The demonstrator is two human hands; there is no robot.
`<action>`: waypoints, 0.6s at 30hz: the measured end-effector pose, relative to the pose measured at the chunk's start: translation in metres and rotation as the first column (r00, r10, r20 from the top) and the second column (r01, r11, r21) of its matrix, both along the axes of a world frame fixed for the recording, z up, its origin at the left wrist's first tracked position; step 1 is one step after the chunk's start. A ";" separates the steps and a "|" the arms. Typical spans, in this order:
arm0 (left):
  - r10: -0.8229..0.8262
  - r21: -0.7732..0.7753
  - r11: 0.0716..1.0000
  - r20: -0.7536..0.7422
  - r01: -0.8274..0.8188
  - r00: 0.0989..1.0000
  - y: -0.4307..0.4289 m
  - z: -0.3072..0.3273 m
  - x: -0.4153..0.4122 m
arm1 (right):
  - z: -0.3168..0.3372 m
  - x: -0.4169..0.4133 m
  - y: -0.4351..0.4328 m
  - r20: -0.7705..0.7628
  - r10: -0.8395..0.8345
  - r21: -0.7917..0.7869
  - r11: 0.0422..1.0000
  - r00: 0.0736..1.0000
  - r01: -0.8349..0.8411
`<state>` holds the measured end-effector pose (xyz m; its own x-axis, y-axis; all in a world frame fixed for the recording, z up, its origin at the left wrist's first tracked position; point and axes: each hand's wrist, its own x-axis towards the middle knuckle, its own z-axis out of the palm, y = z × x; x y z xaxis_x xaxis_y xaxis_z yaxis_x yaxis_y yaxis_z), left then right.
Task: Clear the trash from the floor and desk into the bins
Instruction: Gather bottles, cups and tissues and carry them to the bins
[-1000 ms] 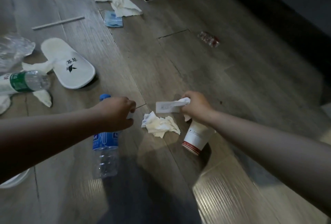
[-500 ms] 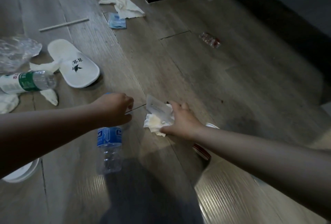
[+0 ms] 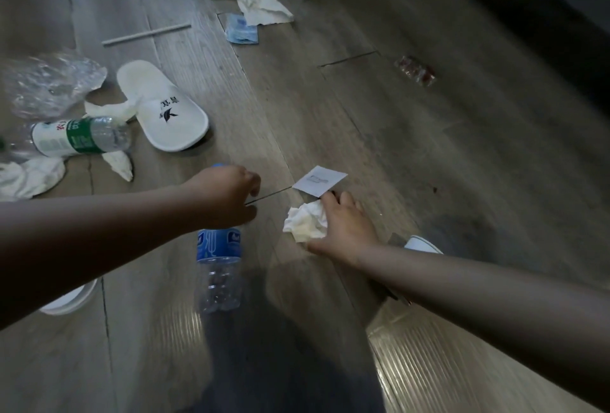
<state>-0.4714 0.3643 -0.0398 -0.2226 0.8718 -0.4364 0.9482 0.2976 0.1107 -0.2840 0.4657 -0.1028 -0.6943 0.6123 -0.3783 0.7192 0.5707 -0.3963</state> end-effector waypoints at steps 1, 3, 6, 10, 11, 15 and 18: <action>-0.001 -0.002 1.000 0.006 0.001 1.000 -0.001 0.000 0.000 | -0.002 0.004 0.000 -0.003 0.044 0.011 0.999 0.999 -0.044; -0.008 0.000 1.000 0.008 0.008 1.000 -0.001 0.000 0.000 | -0.003 0.011 0.001 -0.040 0.092 0.001 0.996 0.995 -0.092; -0.015 0.014 1.000 0.002 0.015 1.000 -0.001 0.000 0.001 | -0.001 0.023 0.000 -0.081 0.097 -0.092 0.990 0.992 -0.104; -0.020 0.041 0.999 -0.002 0.020 1.000 0.001 -0.001 0.001 | 0.008 0.043 -0.010 -0.118 0.060 -0.203 0.976 0.991 -0.083; -0.017 0.043 0.999 -0.001 0.017 1.000 0.002 -0.002 0.001 | 0.013 0.044 -0.012 -0.153 0.034 -0.211 0.975 0.988 -0.066; -0.009 0.039 0.999 -0.005 0.009 1.000 0.004 -0.002 0.003 | 0.030 0.022 0.003 -0.223 -0.067 -0.116 0.992 0.972 0.042; 0.000 0.053 0.999 0.013 -0.001 1.000 0.007 0.001 0.004 | 0.031 -0.004 0.025 -0.180 -0.117 -0.049 0.993 0.977 0.110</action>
